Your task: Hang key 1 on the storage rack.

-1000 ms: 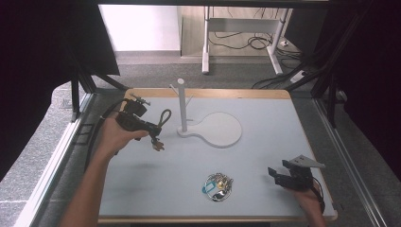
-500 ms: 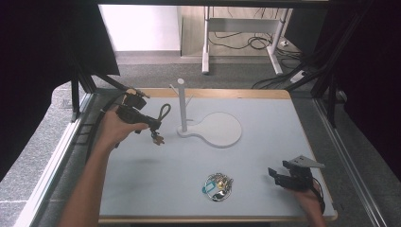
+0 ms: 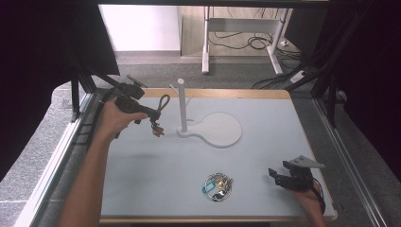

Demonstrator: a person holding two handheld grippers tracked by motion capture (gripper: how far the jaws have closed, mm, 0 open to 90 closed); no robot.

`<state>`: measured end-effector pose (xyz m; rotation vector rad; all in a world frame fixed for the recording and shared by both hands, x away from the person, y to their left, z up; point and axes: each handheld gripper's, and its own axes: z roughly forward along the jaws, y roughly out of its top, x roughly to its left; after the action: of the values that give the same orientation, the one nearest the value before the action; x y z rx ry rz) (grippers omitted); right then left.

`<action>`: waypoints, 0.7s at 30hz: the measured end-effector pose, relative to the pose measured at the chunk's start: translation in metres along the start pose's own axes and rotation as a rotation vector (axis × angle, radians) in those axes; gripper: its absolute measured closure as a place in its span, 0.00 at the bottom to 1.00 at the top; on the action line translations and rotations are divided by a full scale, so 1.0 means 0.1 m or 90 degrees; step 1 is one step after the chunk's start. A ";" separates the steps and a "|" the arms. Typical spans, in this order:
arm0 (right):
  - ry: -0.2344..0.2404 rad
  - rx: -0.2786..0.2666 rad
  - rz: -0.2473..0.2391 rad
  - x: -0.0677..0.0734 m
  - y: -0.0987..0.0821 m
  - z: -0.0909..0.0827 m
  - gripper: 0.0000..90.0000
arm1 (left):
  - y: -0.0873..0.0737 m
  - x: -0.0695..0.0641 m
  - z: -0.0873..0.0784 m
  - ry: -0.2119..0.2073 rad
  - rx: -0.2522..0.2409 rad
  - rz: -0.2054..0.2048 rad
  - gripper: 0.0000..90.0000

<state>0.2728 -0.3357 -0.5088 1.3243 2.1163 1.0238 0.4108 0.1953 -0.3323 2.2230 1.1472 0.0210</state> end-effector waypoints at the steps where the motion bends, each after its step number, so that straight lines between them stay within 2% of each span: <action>1: 0.000 0.000 0.000 -0.01 0.00 0.00 0.33 | 0.02 0.01 0.00 0.002 0.001 0.000 0.74; 4: -0.002 0.000 0.002 -0.01 0.00 -0.01 0.33 | 0.07 0.04 0.00 0.000 0.003 -0.001 0.74; 16: -0.012 0.011 -0.005 0.00 -0.02 0.00 0.33 | 0.23 0.20 -0.03 -0.021 -0.022 -0.015 0.74; 21: -0.022 0.009 -0.003 -0.02 -0.04 -0.03 0.33 | 0.31 0.21 -0.05 -0.029 -0.034 -0.015 0.74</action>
<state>0.2690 -0.3395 -0.5097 1.3343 2.1034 0.9789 0.4447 0.2000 -0.3174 2.1519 1.1354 -0.0098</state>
